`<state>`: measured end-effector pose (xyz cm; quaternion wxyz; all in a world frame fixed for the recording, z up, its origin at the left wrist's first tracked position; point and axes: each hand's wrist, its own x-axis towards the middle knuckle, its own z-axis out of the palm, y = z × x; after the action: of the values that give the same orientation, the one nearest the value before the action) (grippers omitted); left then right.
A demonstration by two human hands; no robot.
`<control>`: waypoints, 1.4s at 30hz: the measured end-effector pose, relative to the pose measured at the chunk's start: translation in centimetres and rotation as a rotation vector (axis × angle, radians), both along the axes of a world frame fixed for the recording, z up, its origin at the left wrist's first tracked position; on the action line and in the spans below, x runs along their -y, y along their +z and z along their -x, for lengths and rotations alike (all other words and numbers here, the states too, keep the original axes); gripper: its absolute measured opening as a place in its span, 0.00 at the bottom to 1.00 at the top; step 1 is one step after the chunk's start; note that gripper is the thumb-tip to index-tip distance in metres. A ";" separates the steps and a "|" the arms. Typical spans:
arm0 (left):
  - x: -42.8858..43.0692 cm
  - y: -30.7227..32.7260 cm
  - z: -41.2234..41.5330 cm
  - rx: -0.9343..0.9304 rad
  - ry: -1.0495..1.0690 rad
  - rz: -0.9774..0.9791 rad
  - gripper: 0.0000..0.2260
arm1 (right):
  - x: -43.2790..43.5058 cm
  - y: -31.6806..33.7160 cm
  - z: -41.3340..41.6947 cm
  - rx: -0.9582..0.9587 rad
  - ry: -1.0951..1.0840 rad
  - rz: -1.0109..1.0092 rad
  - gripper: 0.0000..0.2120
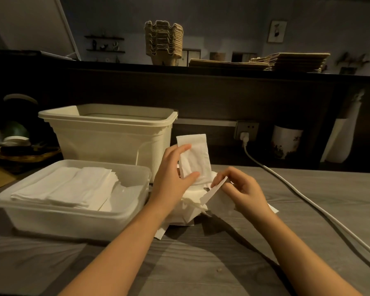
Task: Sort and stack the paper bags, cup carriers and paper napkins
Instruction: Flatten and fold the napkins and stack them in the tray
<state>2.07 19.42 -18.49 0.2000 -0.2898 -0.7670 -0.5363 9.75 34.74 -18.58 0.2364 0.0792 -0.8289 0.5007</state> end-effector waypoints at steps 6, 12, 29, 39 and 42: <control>0.0 0.1 -0.5 -0.060 0.023 0.192 0.29 | -0.8 0.5 0.2 -0.016 0.010 0.477 0.10; -0.2 0.3 -1.3 -0.117 -0.009 0.194 0.26 | -1.0 0.7 0.4 0.039 0.083 0.651 0.07; -1.0 0.1 -2.5 -0.112 -0.064 0.395 0.41 | -0.3 -0.1 0.8 0.005 0.055 0.671 0.04; -1.6 -0.7 -2.2 -0.079 -0.107 0.436 0.38 | -0.2 -0.3 1.0 0.087 0.039 0.782 0.05; -1.6 -0.9 -2.2 -0.066 -0.168 0.436 0.38 | -0.4 -0.5 1.0 0.072 0.008 0.769 0.04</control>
<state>4.28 20.99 -19.37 0.1121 -0.4063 -0.8309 -0.3632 8.70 35.09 -19.07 0.2176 -0.0295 -0.5882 0.7783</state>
